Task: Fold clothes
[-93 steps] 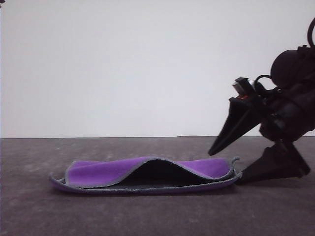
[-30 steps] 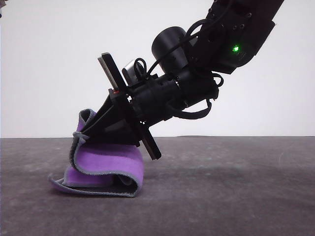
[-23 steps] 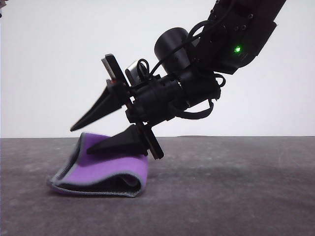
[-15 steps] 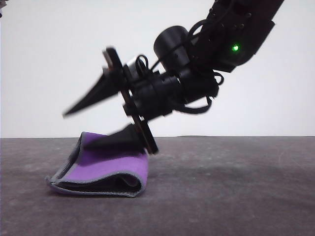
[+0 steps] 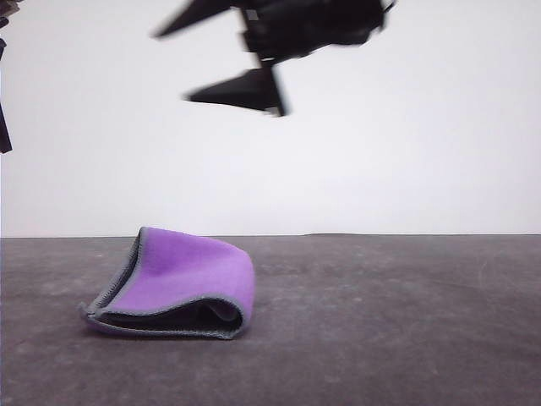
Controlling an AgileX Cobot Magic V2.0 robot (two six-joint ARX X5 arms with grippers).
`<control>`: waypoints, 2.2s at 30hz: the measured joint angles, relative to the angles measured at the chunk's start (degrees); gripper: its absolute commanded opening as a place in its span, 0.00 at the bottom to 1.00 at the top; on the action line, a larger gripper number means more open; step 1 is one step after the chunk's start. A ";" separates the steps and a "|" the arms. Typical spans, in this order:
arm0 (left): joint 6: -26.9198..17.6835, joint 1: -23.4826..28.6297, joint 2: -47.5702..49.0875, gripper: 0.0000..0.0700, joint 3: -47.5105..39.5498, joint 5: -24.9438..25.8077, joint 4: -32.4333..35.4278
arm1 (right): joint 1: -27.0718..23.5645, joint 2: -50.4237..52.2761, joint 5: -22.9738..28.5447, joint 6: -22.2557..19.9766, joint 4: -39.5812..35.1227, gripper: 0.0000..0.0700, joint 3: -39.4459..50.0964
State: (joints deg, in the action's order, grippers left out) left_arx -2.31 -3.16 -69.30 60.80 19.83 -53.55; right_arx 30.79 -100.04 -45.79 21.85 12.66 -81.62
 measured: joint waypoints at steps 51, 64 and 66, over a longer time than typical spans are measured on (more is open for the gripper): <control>0.00 4.18 0.00 0.00 0.00 0.01 4.64 | -15.15 42.83 44.33 -24.85 26.58 0.02 27.01; 0.00 4.18 0.00 0.00 0.00 0.01 5.39 | -15.11 42.83 44.32 -24.87 26.54 0.02 27.01; -0.07 4.18 0.00 0.00 0.00 0.00 5.51 | -15.11 42.83 44.32 -24.87 26.54 0.02 27.01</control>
State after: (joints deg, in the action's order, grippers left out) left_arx -2.38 1.02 -69.30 60.80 19.83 -48.04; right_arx 15.68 -57.21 -1.48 -3.03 39.20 -54.61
